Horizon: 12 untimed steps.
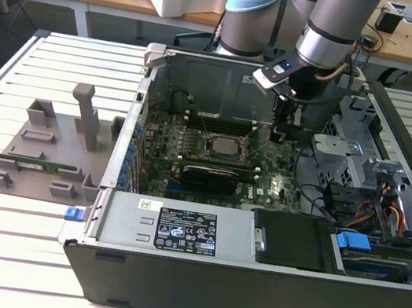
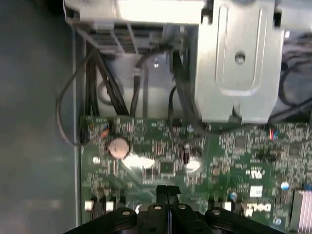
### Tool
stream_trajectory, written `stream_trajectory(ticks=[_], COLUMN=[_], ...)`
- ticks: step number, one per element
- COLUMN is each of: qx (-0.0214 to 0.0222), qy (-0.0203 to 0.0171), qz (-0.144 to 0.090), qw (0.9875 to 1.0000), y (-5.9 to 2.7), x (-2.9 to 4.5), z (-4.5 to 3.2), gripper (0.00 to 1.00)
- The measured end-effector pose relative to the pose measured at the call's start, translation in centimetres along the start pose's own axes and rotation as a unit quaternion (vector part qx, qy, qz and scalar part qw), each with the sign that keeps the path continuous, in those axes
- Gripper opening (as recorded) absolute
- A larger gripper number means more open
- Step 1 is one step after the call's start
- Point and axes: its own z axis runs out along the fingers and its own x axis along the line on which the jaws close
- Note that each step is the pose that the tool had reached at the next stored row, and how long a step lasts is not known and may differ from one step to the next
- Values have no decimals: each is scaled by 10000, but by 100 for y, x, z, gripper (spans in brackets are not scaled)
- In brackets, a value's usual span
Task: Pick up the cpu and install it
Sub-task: 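Close the cpu cover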
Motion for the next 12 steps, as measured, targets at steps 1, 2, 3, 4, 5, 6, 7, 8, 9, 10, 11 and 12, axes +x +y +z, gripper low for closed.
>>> stream_trajectory(ticks=[1,2,3,4,5,6,7,8,9,10,11,12], qx=[-12,-19,-26,-35,-43,-56,-63,-65,-66,-67,-67,-67], qy=[0,0,-1,-1,-1,-1,-1,-1,-1,-1,-1,0], qz=[0,0,0,1,1,1,2,1,1,1,1,1], qw=[10000,10000,10000,10000,10000,10000,10000,10000,10000,10000,10000,10000], y=[-66,-102,-139,-183,-221,-277,-315,-343,-359,-382,-404,-429], x=[1,2,3,3,4,5,6,6,7,7,8,8], z=[7,10,14,18,22,28,31,34,36,38,41,46], gripper=[11,11,11,11,11,11,11,11,11,11,11,11])
